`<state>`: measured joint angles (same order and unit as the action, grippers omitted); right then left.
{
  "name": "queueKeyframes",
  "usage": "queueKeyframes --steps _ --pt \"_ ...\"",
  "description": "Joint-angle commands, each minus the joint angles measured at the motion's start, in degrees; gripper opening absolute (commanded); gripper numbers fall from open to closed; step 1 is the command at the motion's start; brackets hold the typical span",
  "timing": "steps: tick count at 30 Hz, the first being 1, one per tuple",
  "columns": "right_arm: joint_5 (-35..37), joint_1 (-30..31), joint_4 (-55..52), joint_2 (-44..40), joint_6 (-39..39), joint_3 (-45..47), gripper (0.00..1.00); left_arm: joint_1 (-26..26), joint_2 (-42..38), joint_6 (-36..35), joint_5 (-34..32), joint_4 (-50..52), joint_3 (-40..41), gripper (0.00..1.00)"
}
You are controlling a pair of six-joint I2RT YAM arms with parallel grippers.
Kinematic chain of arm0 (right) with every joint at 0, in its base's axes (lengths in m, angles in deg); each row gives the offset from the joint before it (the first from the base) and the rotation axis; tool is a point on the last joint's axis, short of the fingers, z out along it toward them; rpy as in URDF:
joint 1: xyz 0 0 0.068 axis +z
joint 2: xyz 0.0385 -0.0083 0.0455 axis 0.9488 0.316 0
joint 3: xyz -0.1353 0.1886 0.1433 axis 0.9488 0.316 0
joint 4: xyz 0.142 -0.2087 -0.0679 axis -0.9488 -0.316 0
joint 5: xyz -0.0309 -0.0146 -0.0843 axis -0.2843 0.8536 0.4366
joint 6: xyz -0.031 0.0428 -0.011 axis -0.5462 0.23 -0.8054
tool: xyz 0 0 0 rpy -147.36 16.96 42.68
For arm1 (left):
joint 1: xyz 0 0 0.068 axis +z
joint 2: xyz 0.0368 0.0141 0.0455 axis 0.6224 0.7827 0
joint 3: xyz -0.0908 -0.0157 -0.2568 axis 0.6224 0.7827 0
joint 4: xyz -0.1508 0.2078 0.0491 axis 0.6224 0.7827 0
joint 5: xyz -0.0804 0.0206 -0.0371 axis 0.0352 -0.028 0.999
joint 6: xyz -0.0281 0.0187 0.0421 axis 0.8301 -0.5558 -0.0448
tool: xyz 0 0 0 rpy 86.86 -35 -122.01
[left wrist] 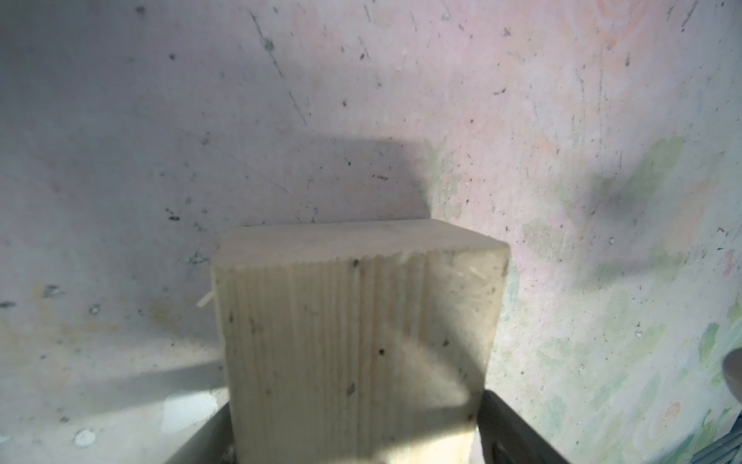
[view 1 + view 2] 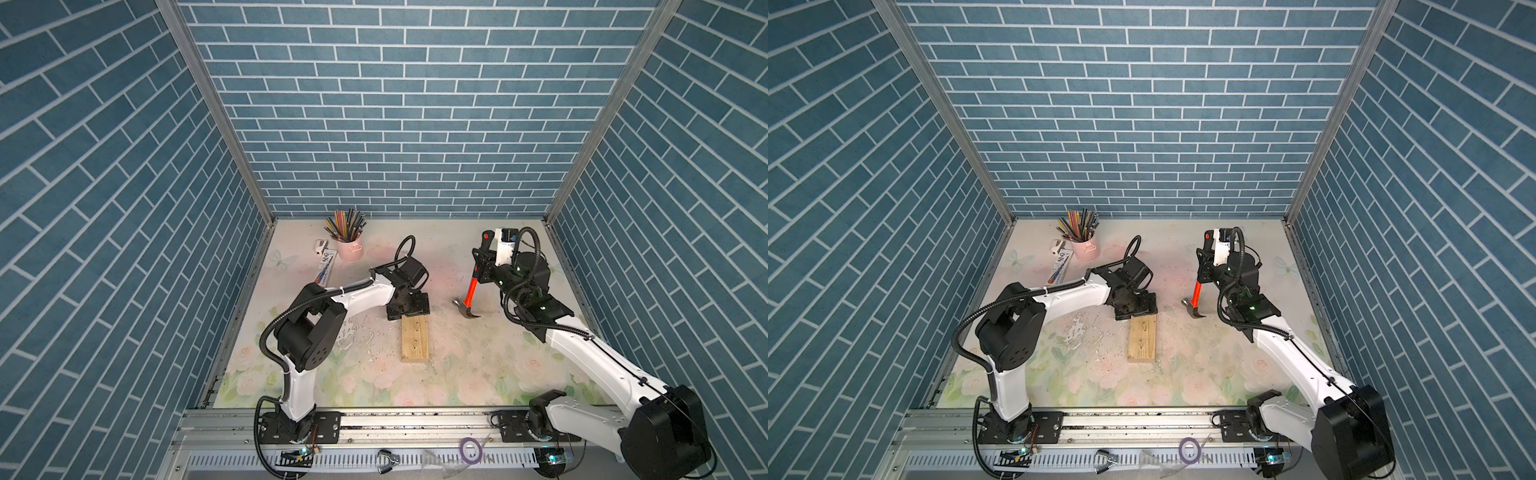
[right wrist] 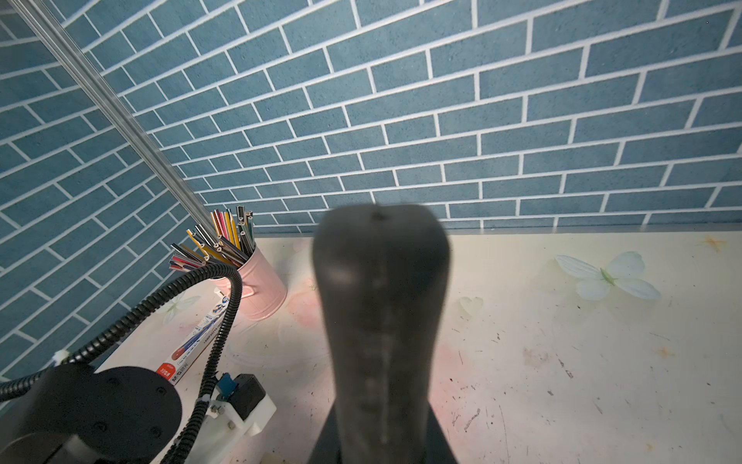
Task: Use a claw hammer to pull out a nail
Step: Adjust the mounting plate at the center of the board.
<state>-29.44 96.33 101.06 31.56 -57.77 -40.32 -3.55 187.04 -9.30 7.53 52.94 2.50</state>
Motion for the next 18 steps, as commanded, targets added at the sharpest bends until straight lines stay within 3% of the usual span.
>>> queueKeyframes --steps 1,10,18 --pt "0.4 0.3 3.8 -1.0 0.8 -1.8 0.00 -0.7 0.1 0.2 -0.3 0.1 -0.9 0.87" --pt "0.3 0.3 4.0 -0.4 0.8 -1.8 0.00 -1.1 -1.7 -0.3 -1.7 -2.2 -0.6 0.87" --pt "-0.1 0.3 4.8 0.8 0.8 -2.2 0.01 -3.2 -3.5 -2.5 -10.2 1.5 -5.8 0.87"
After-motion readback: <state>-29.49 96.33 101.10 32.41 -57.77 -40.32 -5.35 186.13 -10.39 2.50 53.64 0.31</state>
